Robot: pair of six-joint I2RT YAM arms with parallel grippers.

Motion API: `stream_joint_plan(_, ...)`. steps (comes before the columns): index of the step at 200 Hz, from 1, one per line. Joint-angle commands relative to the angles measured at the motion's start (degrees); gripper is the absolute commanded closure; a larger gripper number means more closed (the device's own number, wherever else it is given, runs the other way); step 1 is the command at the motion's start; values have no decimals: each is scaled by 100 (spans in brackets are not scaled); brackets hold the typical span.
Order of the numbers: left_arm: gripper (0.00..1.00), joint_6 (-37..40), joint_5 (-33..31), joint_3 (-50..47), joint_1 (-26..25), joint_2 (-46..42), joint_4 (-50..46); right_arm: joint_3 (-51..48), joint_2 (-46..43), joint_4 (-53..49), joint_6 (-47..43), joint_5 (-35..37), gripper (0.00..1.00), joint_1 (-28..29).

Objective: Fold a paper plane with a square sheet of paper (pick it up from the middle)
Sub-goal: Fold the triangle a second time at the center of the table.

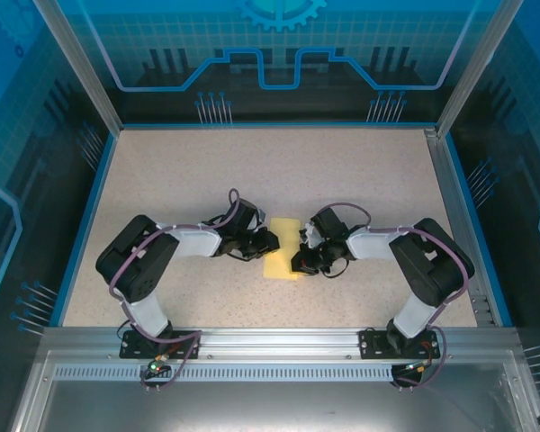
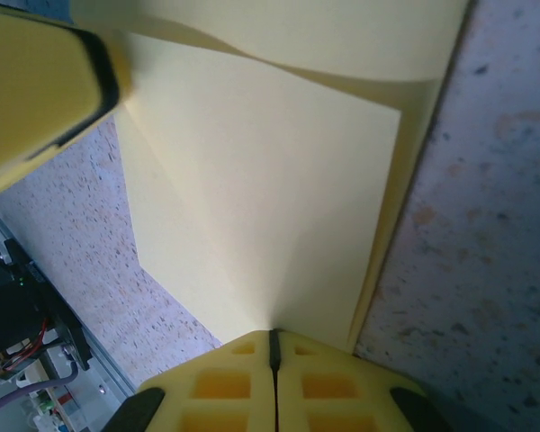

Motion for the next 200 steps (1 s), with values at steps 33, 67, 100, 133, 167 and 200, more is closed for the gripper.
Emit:
stream_joint_plan(33, 80, 114, -563, 127, -20, 133, -480, 296, -392, -423, 41, 31, 91, 222)
stream_joint_plan(67, 80, 143, -565, 155, -12, 158, -512, 842, -82, -544, -4, 146, 90, 450)
stream_joint_plan(100, 80, 119, -533, 152, -20, 158, -489, 954, 353, -372, 157, 352, 92, 447)
stream_joint_plan(133, 80, 99, -519, 133, -18, 162, -455, 1231, 706, -325, 181, 369, 93, 451)
stream_joint_plan(167, 81, 97, -524, 133, -14, 168, -455, 1142, 854, -308, 195, 382, 93, 443)
stream_joint_plan(200, 81, 65, -546, 148, -20, 207, -486, 1021, 755, -366, 156, 272, 92, 378)
